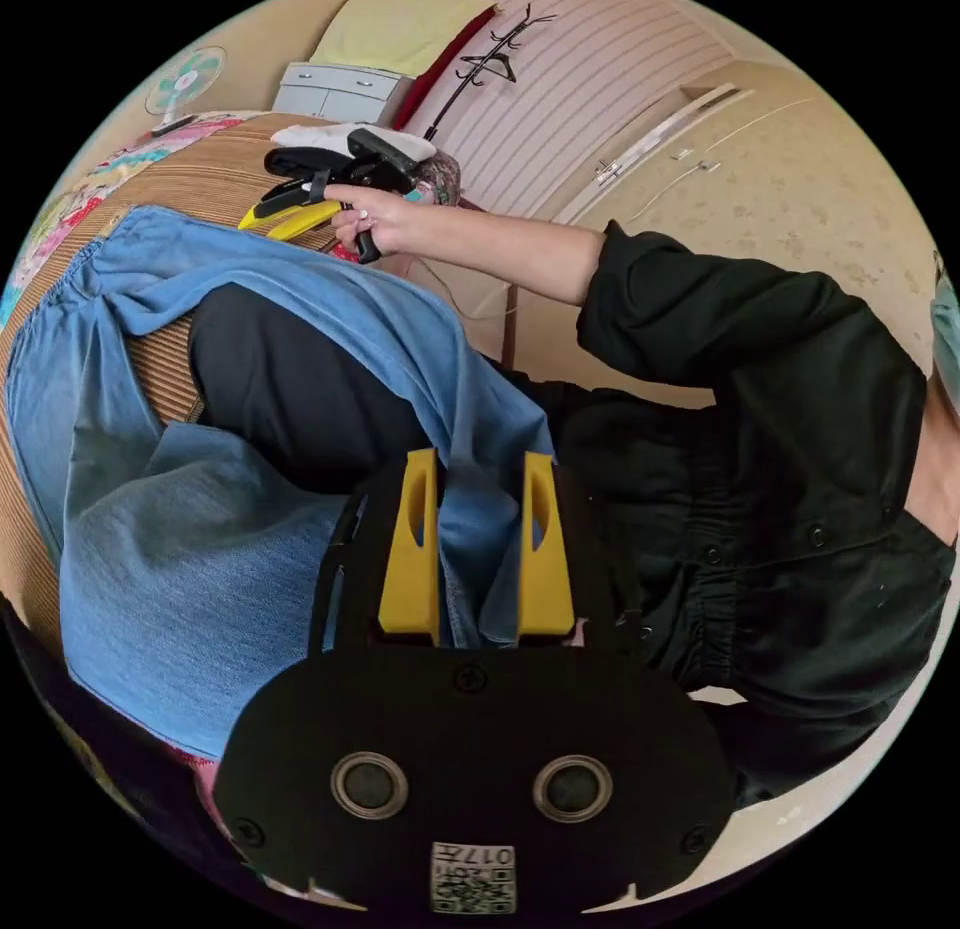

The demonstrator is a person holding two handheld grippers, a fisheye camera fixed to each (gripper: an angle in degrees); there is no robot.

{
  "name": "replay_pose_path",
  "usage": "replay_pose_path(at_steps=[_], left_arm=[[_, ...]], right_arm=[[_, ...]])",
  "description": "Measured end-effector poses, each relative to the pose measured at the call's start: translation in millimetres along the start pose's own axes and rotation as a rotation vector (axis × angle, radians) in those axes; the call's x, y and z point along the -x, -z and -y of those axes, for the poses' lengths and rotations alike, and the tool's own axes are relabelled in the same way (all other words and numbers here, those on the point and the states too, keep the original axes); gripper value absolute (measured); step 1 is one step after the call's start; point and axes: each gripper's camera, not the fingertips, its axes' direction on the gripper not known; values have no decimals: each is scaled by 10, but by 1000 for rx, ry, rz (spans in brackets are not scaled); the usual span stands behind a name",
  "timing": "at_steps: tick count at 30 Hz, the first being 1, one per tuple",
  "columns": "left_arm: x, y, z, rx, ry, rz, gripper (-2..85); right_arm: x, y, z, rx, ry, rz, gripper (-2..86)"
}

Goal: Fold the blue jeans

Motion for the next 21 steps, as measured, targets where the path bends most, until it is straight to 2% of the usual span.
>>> replay_pose_path(at_steps=[2,6,13,16,18,21], left_arm=[[-221,84,-15,-55,-65,-8,30],[-507,465,-78,-215,-69,-48,9],[-937,1078,73,-391,-23,48,1],[-877,1315,160,-444,29,-28,0],[-786,1470,168,-462,97,-81,-1],[-717,1770,78,-485,261,-138,-2]], right_arm=[[-41,-10,-13,2,2,2,131],[-159,-20,69,32,2,14,137],[17,-380,305,77,11,-109,129],[269,-648,412,98,-3,-267,88],[653,-772,472,64,65,-449,39],[1359,-893,505,-2,192,-607,25]])
